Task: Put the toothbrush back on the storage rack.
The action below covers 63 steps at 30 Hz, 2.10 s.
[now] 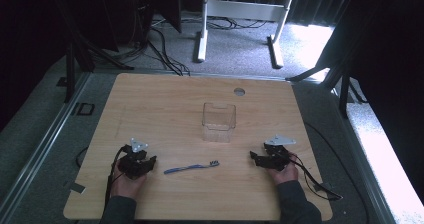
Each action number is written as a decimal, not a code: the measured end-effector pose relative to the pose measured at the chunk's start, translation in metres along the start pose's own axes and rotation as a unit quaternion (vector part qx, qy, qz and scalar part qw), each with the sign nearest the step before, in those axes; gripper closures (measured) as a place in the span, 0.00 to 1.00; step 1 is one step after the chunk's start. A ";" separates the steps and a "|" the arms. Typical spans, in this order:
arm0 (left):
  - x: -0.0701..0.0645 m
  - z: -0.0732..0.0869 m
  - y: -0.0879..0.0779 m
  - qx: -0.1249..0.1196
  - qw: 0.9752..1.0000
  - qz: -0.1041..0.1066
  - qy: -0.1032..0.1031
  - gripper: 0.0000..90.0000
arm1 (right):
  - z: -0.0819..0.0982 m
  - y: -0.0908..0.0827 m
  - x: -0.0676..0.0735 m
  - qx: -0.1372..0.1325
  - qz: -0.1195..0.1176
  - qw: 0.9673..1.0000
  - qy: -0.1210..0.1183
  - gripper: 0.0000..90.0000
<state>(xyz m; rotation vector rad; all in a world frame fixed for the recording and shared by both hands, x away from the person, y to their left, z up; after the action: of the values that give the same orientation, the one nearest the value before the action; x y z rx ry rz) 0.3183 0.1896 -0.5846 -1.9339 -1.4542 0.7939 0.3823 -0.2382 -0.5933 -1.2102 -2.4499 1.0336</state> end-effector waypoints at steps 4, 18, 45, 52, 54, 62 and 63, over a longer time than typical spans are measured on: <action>0.004 -0.006 -0.013 -0.027 1.000 0.007 -0.004 0.62 | 0.000 0.000 0.000 0.000 0.000 1.000 0.000 0.31; 0.009 -0.015 -0.035 -0.051 0.998 0.028 0.016 0.59 | 0.000 0.000 0.000 0.000 0.000 1.000 0.000 0.31; 0.006 -0.052 -0.066 -0.079 0.993 0.067 0.058 0.58 | 0.000 0.000 0.000 0.000 0.000 1.000 0.000 0.31; 0.001 -0.055 -0.070 -0.078 0.990 0.081 0.082 0.58 | 0.000 0.000 0.000 0.000 0.000 1.000 0.000 0.31; 0.000 -0.056 -0.071 -0.079 0.989 0.084 0.088 0.58 | 0.000 0.000 0.000 0.000 0.000 1.000 0.000 0.31; -0.003 -0.059 -0.073 -0.073 0.987 0.101 0.097 0.60 | 0.000 0.000 0.000 0.000 0.000 1.000 0.001 0.31; -0.003 -0.060 -0.073 -0.072 0.987 0.103 0.098 0.60 | 0.000 0.000 0.000 0.000 0.000 1.000 0.001 0.31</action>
<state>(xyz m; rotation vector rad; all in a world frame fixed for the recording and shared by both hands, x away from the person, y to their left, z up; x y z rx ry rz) 0.3177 0.1978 -0.4902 -2.2299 -1.2375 0.5798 0.3822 -0.2381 -0.5932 -1.2109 -2.4476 1.0318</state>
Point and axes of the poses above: each handheld gripper's, and its own axes: y roughly forward along the jaws, z roughly out of its underside, x roughly to its left, the point moved 5 cm from there along y, roughly forward along the jaws, and after that the axes turned 8 degrees about -y, right-handed, at the moved point
